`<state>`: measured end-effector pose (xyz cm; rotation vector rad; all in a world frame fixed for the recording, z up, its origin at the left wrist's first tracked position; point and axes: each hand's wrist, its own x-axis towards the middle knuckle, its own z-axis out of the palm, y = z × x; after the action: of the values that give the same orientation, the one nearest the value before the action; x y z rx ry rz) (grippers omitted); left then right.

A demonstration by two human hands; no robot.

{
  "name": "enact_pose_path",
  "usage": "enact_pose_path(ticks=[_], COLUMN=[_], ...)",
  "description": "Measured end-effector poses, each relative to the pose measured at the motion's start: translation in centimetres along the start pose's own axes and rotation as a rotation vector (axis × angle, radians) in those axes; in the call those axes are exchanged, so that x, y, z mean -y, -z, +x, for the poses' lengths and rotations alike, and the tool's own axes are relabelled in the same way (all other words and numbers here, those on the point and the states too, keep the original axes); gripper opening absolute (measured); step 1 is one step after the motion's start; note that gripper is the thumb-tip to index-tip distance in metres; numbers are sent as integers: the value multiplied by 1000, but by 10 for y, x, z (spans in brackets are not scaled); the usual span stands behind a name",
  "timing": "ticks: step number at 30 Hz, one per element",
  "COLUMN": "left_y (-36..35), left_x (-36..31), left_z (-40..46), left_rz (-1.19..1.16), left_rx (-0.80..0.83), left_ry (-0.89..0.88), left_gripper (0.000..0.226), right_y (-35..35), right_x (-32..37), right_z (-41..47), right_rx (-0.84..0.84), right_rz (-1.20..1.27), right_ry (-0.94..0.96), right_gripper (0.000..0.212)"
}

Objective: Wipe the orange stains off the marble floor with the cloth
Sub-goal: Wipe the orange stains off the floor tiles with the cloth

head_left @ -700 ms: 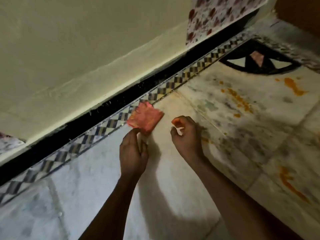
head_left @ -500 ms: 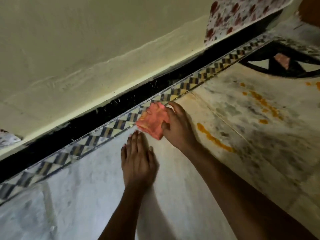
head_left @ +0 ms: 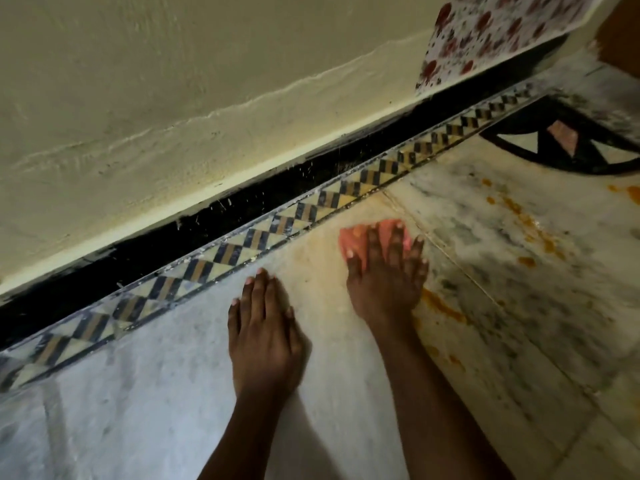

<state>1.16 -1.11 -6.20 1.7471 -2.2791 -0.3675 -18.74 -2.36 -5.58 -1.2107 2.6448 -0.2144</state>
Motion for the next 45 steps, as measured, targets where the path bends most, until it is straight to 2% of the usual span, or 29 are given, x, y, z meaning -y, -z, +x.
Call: enact_pose_path(ticks=[2, 4, 6, 8, 9, 11, 13, 14, 15, 17, 19, 20, 22, 25, 27, 30, 32, 33, 35, 37, 39, 40, 42, 45], left_y=[-3, -3, 1, 4, 5, 3, 1, 0, 0, 3, 6, 8, 10, 7, 7, 10, 13, 14, 15, 12, 8, 7, 6, 6], left_x=[-3, -1, -2, -4, -4, -4, -5, -5, -5, -4, -6, -7, -8, -6, -7, -7, -8, -9, -9, -7, -7, -7, -5, -4], left_z=[1, 0, 1, 0, 2, 3, 3, 3, 3, 3, 3, 3, 3, 2, 2, 2, 2, 2, 3, 3, 2, 3, 3, 0], left_rz=[6, 18, 21, 32, 32, 28, 22, 25, 31, 34, 32, 30, 26, 25, 22, 19, 18, 13, 9, 14, 20, 19, 18, 10], left_rx=[4, -4, 0, 20, 27, 15, -4, -5, 0, 10, 31, 38, 33, 19, 17, 8, 23, 31, 39, 37, 28, 24, 6, -23], left_ry=[-1, -1, 9, 15, 18, 28, 27, 21, 18, 16, 15, 19, 19, 15, 2, 9, 11, 11, 13, 11, 0, -2, -9, -8], left_gripper=[65, 65, 65, 66, 66, 65, 65, 65, 65, 66, 66, 66, 66, 67, 67, 67, 67, 68, 68, 67, 68, 68, 68, 67], right_y=[7, 2, 2, 6, 10, 13, 14, 15, 13, 6, 7, 8, 21, 34, 34, 23, 21, 24, 34, 35, 29, 26, 17, 10], right_x=[15, 27, 15, -28, -48, -71, -58, -40, -20, -3, -30, -57, -103, -110, -78, -47, -73, -98, -146, -165, -142, -119, -78, -66], right_z=[40, 36, -7, -47, -49, -18, 33, 51, 56, 29, -38, -69, -85, -16, 25, 0, -67, -97, -111, -72, -18, 2, 15, -36], right_rx=[35, 60, 118, 142, 115, 41, -55, -35, -12, 17, 49, 45, 18, 26, 12, 82, 125, 99, 23, -6, -42, -54, -74, 21], right_rz=[0, -41, -69, -110, -128, -81, 11, 24, -1, -62, -95, -114, -97, -5, 36, -68, -144, -165, -144, -105, 27, 71, 37, -46], right_ry=[-7, 234, 481, 534, 462, 150, -108, -146, -89, 218, 412, 428, 230, -180, -219, 111, 327, 356, 238, -60, -285, -294, -145, 278], right_gripper=[68, 64, 59, 58, 60, 65, 69, 70, 69, 68, 65, 64, 68, 69, 69, 65, 62, 61, 63, 71, 77, 77, 72, 60])
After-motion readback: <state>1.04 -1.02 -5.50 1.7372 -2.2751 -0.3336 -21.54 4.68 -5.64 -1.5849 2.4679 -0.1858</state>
